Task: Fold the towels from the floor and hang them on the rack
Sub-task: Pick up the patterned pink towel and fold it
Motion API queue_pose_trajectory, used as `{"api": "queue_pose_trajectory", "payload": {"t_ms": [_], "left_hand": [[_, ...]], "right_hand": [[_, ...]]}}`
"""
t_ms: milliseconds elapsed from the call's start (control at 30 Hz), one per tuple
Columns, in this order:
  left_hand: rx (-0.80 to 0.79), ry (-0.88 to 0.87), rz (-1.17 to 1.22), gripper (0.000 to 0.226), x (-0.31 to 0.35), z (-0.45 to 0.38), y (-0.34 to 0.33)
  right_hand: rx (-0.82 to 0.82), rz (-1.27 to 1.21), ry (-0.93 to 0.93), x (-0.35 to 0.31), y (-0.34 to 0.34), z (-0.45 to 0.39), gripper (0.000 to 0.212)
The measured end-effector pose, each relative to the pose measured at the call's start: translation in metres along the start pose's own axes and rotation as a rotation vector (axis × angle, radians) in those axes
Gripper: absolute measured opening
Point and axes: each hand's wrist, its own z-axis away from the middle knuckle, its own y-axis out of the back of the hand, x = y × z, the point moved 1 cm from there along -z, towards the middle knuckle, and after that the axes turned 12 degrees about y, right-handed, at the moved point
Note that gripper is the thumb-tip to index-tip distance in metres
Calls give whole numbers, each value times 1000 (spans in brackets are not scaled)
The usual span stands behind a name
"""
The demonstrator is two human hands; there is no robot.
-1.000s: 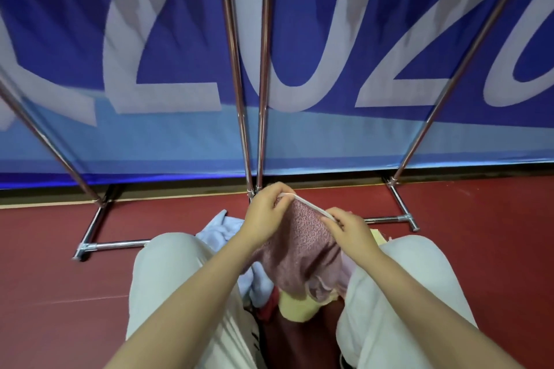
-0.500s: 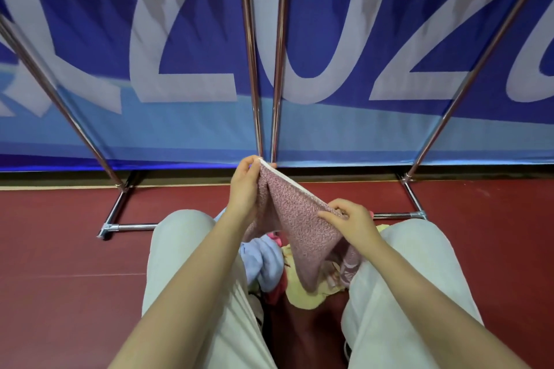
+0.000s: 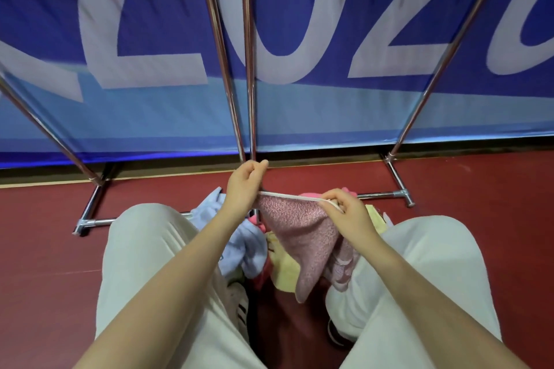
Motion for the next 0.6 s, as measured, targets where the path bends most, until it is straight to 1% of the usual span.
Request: {"api": "queue_pose_trajectory", "payload": {"t_ms": [67, 133, 200, 267, 367, 400, 533, 600], "left_hand": [[-23, -8, -80, 36, -4, 6, -6], [-88, 31, -95, 36, -9, 10, -10], [-129, 30, -98, 34, -12, 14, -15], [-139, -28, -133, 27, -12, 18, -20], [-160, -113, -202, 7, -20, 22, -29], [-162, -134, -218, 6, -24, 24, -32], [-155, -274, -361, 27, -28, 27, -35], [-197, -316, -394, 27, -25, 32, -35]], "right_hand": [[21, -5, 2, 2, 4, 1, 24], [27, -6, 10, 4, 7, 2, 21], [34, -18, 6, 6, 9, 2, 15], [43, -41, 4, 4, 8, 1, 9], [52, -57, 27, -1, 4, -2, 8], [47, -53, 37, -4, 3, -3, 8], [14, -37, 78, -10, 0, -5, 10], [21, -43, 91, -13, -1, -4, 11]]}}
